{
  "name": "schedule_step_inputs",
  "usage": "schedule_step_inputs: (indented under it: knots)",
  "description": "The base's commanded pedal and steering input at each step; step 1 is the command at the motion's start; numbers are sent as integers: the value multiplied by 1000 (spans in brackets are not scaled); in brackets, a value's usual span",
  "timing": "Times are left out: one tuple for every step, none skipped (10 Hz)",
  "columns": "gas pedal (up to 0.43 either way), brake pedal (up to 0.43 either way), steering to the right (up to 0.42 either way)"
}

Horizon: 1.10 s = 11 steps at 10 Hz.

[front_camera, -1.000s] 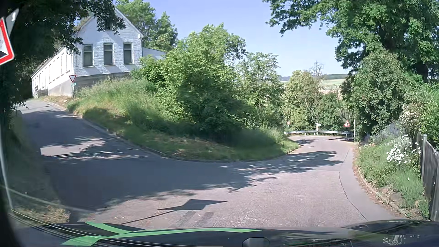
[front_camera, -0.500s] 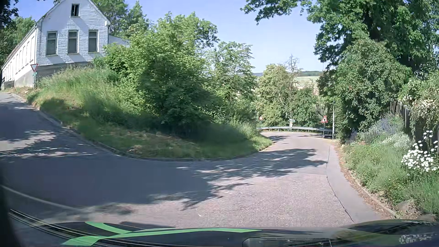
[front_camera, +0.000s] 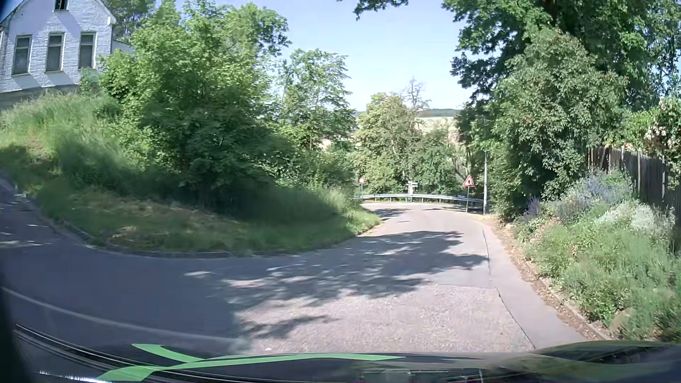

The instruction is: Follow the waypoints while adhering to traffic rules and regulations

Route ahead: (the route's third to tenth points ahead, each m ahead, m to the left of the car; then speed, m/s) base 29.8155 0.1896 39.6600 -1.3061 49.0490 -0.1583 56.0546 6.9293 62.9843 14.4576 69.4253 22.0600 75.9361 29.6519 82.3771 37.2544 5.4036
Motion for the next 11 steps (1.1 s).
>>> schedule_step_inputs:
  knots:
    - [0,104,133]
    - [0,128,127]
    - [0,128,121]
    - [0,128,117]
    - [0,146,112]
    - [0,177,105]
    - [0,177,95]
    - [0,177,91]
    - [0,165,80]
    - [0,177,73]
    - [0,171,67]
